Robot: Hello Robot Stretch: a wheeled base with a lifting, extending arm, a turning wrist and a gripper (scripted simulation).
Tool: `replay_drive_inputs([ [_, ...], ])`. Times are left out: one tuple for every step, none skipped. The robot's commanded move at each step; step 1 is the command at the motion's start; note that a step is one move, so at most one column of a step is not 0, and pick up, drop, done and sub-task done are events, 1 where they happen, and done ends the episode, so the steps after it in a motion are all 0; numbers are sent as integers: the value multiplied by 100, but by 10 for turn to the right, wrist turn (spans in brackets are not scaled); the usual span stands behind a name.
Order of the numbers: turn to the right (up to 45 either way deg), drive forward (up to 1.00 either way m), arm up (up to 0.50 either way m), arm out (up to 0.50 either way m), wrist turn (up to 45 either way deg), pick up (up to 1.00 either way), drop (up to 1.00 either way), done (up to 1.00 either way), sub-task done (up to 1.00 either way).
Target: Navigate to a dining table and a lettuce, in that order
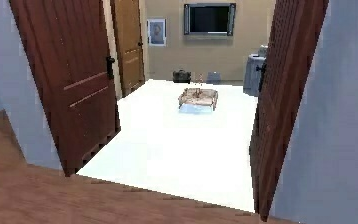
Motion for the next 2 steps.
replay_drive_inputs([
  [60,0,0,0,0,0,0,0,0],
  [30,0,0,0,0,0,0,0,0],
])
